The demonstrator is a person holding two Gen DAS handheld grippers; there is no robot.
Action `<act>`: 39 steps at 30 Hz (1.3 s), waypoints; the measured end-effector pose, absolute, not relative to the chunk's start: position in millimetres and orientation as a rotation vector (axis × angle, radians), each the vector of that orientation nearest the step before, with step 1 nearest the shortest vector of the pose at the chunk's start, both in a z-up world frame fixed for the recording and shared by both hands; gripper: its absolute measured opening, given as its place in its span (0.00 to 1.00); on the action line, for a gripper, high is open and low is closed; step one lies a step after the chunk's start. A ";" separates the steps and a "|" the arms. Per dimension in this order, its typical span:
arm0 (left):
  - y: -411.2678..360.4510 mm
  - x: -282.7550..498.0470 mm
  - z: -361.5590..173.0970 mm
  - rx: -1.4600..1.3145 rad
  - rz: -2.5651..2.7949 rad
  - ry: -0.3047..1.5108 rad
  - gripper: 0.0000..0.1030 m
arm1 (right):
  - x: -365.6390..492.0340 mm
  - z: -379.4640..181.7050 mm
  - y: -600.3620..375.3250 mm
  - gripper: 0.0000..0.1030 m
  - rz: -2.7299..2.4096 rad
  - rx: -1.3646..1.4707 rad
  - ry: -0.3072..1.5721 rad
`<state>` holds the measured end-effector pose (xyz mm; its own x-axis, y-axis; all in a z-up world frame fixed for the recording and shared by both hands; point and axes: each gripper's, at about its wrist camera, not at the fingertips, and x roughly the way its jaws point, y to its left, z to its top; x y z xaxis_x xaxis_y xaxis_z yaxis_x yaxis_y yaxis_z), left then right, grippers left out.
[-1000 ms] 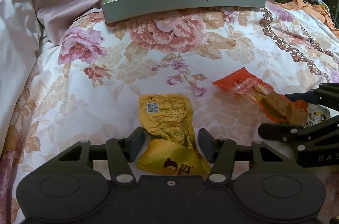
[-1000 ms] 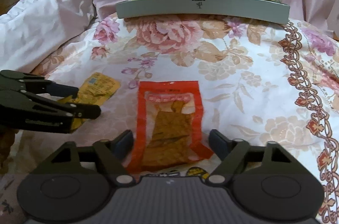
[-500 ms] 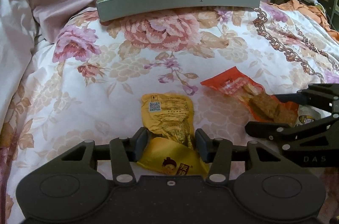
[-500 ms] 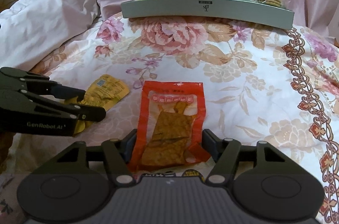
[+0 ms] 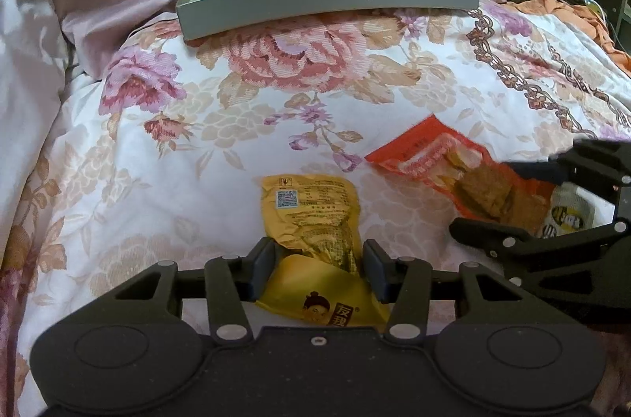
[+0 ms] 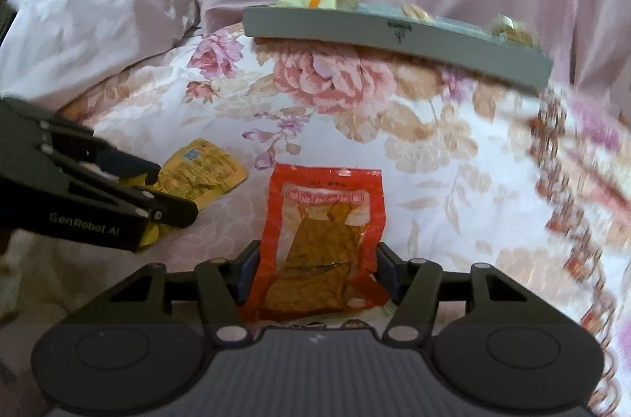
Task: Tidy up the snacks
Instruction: 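Lift the gold bag and red pack and carry both over the grey tray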
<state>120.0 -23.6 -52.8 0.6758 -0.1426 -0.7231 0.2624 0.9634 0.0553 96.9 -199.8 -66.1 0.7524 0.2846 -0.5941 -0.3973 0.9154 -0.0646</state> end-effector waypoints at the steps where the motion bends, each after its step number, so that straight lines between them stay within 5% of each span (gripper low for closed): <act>1: -23.3 120.6 -52.8 0.160 -0.230 0.798 0.50 | 94.3 -66.6 -195.7 0.61 0.370 -0.236 0.592; 39: -22.4 119.3 -51.3 0.161 -0.254 0.716 0.43 | 90.8 -69.2 -181.0 0.56 0.348 -0.492 0.431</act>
